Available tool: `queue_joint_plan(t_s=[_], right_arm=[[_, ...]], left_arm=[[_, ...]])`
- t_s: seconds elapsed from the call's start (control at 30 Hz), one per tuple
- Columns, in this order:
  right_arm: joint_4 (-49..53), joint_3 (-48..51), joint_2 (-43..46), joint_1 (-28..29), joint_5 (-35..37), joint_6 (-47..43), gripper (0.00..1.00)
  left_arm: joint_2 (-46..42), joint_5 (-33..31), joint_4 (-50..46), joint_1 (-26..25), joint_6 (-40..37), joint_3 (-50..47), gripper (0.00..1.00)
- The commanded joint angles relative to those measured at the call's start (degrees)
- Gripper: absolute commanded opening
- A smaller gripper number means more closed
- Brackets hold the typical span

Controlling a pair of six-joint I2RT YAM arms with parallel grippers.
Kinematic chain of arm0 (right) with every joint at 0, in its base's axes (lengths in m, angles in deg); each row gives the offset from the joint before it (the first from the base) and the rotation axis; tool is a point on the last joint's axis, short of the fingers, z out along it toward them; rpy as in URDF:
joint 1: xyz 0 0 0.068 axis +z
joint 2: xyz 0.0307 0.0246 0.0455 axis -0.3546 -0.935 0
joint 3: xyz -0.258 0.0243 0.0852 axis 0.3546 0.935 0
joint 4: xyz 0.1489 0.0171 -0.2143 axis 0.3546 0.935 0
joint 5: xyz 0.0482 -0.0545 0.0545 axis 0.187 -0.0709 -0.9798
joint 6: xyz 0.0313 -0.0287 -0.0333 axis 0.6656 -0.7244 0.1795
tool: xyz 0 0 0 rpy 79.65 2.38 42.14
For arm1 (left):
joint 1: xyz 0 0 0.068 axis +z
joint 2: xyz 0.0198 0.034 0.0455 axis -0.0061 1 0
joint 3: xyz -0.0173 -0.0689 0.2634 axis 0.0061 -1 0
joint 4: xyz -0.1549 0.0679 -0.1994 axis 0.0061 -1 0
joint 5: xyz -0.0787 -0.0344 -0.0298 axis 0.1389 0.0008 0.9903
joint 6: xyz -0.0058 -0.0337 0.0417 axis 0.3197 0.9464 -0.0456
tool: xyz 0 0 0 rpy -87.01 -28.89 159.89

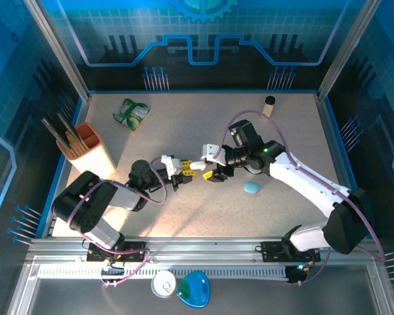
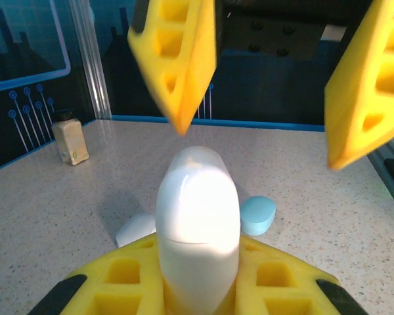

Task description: Insert wireless bluetooth earbuds into charging case

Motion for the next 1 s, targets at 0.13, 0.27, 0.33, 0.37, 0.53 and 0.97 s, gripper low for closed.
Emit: queue_joint_plan(t_s=[0.13, 0.27, 0.33, 0.37, 0.53, 0.97], right_arm=[[-0.94, -1.13, -3.4, 1.98, -1.23, -0.39, 0.5], [-0.36, -0.96, -3.54, 1.96, -1.61, -0.27, 0.34], [0.16, -0.94, -3.58, 1.84, -1.8, -0.15, 0.23], [0.43, -1.02, -3.56, 1.87, -1.87, -0.11, 0.18], [-1.86, 0.45, -2.58, 2.12, -1.35, 2.06, 0.12], [-31.06, 16.94, 4.85, -4.27, 14.31, 36.36, 0.06]], left_arm=[[-1.97, 2.48, -0.36, -0.47, -0.21, -0.64, 0.0], [-2.43, 1.77, -0.5, -0.43, 0.13, -0.95, 0.0], [-2.51, 1.75, -0.37, -0.47, 0.12, -1.19, 0.0], [-2.52, 1.69, -0.14, -0.43, 0.15, -1.35, 0.0], [-1.45, 1.06, 1.61, -0.47, -0.11, -1.71, 0.21], [-2.61, -5.51, 2.09, -0.21, -4.68, -2.84, 0.99]])
